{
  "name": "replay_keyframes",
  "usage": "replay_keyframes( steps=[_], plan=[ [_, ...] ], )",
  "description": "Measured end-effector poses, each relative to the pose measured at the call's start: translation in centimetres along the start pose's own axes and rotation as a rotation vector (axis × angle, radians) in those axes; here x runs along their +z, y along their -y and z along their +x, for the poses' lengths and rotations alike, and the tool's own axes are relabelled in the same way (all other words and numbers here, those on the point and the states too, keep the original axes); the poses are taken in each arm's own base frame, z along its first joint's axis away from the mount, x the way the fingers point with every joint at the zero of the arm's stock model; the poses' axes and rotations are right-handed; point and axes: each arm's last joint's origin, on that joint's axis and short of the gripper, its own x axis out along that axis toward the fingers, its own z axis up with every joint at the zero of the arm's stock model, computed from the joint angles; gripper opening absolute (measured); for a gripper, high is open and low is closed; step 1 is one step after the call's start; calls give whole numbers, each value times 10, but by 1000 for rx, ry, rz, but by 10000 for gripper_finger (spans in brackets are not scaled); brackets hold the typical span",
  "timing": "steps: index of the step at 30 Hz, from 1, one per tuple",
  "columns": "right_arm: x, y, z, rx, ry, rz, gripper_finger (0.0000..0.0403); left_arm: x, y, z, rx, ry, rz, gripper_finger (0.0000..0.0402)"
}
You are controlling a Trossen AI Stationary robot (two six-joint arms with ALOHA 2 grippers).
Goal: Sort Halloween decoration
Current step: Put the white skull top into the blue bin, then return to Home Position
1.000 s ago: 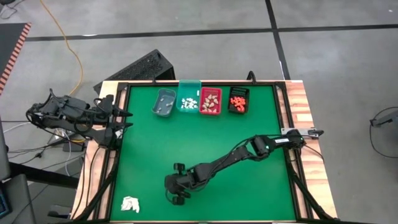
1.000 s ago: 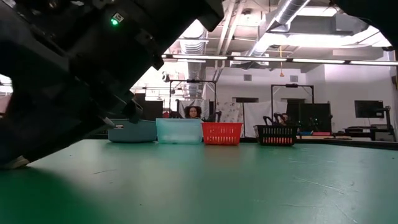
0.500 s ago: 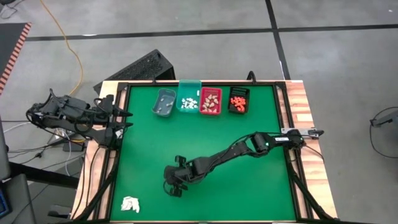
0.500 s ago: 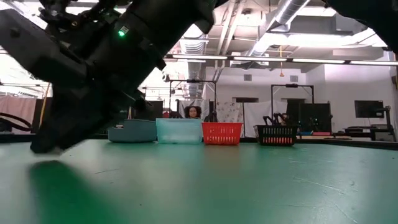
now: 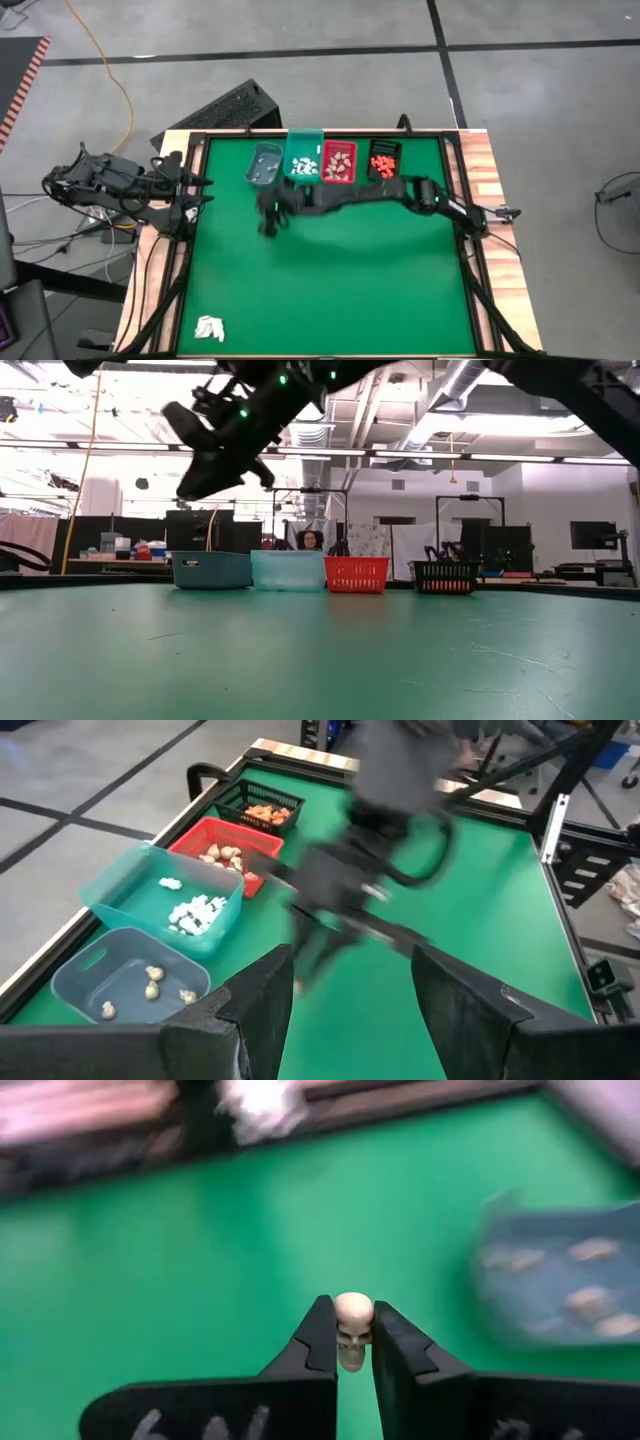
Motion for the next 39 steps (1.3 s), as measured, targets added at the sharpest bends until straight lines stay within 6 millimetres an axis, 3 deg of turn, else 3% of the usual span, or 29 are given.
replay_keyframes(
  steps=[6, 12, 17, 27, 29, 32, 39],
  plan=[
    [25, 77, 9, -71, 119, 104, 37, 0, -1, 0, 24, 7, 0, 194],
    [33, 127, 12, -73, 156, 122, 47, 0, -1, 0, 47, 13, 1, 194],
    [34, 144, 12, -67, 165, 90, 94, 0, -2, 0, 70, 20, 2, 194],
    [37, 144, 8, -25, 163, 87, 189, 3, -4, 0, 138, 62, -39, 194],
    [44, 140, -3, 24, 181, 82, 196, 3, -4, 0, 147, 65, -78, 194],
    [67, 133, -36, 93, 245, 70, 198, 2, -4, 0, 143, 62, -111, 194],
    [109, 110, -147, 142, 344, -39, 192, 2, -4, 0, 134, 57, -108, 194]
  ],
)
